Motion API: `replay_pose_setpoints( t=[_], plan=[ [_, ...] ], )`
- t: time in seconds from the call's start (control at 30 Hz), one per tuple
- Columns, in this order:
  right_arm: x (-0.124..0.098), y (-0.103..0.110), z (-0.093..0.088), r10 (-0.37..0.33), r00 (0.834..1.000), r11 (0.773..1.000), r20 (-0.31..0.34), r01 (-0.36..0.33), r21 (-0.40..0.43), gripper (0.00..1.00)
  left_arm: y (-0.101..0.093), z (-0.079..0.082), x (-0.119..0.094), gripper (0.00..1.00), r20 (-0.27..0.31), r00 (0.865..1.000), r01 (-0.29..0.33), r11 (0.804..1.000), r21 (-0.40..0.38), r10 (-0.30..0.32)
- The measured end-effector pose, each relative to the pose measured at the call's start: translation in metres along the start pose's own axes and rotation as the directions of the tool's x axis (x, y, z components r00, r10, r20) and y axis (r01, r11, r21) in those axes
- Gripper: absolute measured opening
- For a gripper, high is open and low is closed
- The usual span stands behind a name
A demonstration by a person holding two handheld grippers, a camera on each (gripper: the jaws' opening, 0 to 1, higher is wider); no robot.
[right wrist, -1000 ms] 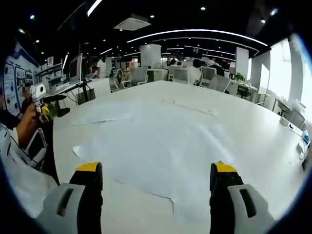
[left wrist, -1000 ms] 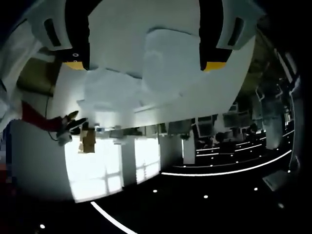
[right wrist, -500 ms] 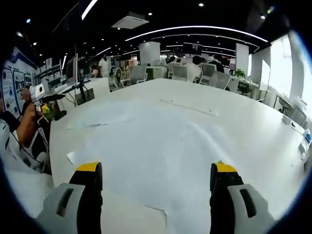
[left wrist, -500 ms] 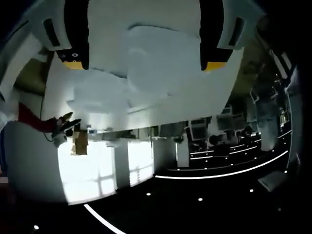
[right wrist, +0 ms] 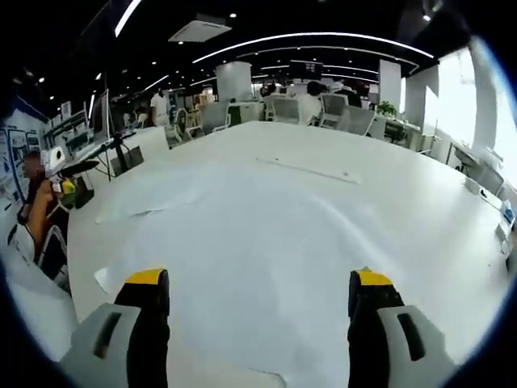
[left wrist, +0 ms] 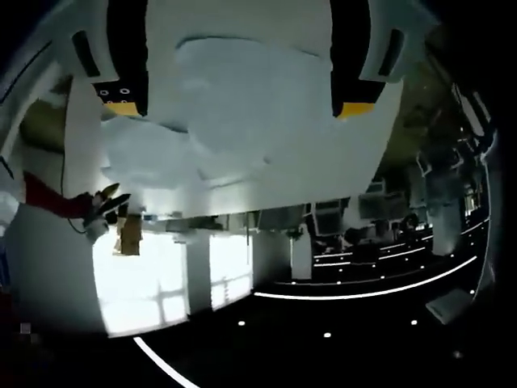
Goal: Organize the stack of printing papers by aligning and flattening the scattered papers on the table
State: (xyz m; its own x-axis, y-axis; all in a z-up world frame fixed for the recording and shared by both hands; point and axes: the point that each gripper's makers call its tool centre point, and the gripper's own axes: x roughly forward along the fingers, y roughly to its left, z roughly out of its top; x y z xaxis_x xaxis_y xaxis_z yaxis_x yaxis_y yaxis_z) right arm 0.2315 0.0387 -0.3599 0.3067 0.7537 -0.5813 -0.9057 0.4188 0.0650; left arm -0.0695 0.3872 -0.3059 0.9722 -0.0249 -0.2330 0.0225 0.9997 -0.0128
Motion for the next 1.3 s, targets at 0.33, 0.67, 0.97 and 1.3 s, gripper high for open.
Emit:
replay_pose_setpoints(
  t=[0.33,0.67,0.97,1.3],
  plan=[
    [0.006,-0.009,-0.012,-0.012,0.999,1.0,-0.034,0.013,0.019,0.88,0.01,0.006,0.015,0.96,0.021,1.0,-0.021,1.0,0.016,0.021],
    [0.023,-0.021,-0.004,0.013,0.999,1.0,-0.035,-0.013,0.002,0.88,0.015,0.011,0.024,0.97,0.014,0.999,-0.029,1.0,0.0,0.029],
    [0.041,-0.018,-0.006,0.04,0.997,0.999,-0.063,-0.041,-0.012,0.88,0.02,0.009,0.025,0.96,0.005,0.999,-0.043,0.999,-0.014,0.044],
    [0.041,-0.014,-0.008,0.045,0.997,0.999,-0.065,-0.046,-0.017,0.88,0.021,0.012,0.021,0.96,0.004,0.999,-0.053,0.999,-0.004,0.053]
  ],
)
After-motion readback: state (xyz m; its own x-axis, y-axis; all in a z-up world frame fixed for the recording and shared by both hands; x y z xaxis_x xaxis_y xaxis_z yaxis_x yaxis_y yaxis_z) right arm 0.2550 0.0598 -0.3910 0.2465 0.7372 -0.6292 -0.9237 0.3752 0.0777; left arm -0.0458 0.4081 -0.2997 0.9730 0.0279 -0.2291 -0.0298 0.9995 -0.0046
